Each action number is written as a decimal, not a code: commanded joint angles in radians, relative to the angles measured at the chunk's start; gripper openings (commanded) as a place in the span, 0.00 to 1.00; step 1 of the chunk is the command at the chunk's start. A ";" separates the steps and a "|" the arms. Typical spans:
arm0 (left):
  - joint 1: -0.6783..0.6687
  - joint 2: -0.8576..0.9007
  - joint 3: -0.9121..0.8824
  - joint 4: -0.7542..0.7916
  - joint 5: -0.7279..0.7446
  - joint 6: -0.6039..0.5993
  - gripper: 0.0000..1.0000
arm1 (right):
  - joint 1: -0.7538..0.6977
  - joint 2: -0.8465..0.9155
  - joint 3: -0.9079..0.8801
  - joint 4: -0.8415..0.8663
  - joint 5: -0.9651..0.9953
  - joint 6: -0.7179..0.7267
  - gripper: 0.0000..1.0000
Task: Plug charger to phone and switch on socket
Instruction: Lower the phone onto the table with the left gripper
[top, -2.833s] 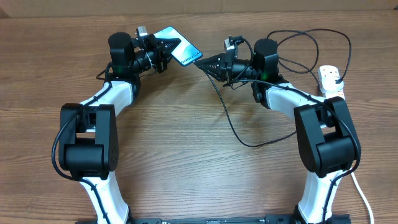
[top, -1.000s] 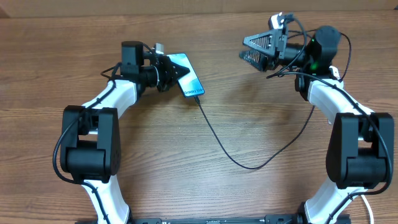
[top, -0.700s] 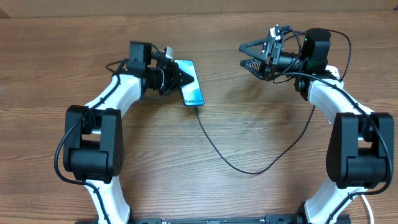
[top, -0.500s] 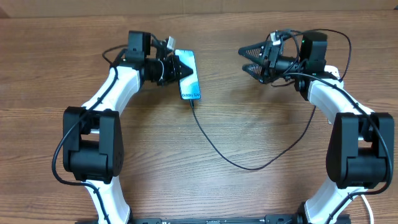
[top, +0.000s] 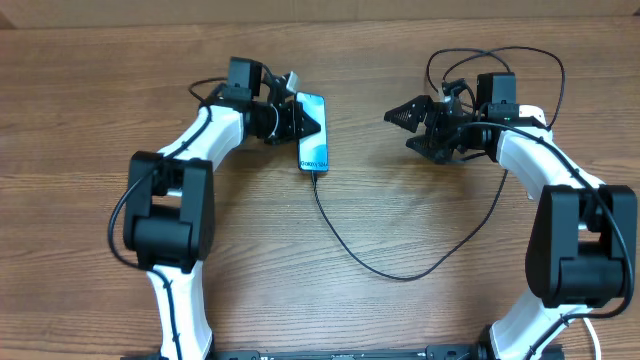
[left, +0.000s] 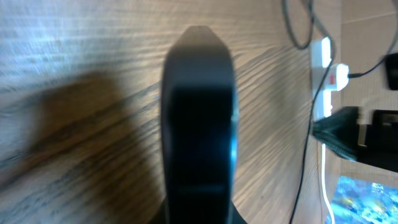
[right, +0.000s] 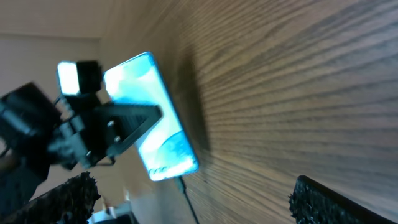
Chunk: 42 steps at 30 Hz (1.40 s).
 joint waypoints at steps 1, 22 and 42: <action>-0.007 0.039 0.055 0.002 0.072 -0.007 0.04 | 0.006 -0.068 0.010 -0.036 0.045 -0.080 1.00; -0.006 0.052 0.056 -0.285 -0.342 -0.015 0.45 | 0.063 -0.108 0.011 -0.164 0.087 -0.107 0.99; -0.006 0.052 0.056 -0.315 -0.369 -0.044 0.49 | 0.063 -0.300 0.011 -0.273 0.172 -0.138 1.00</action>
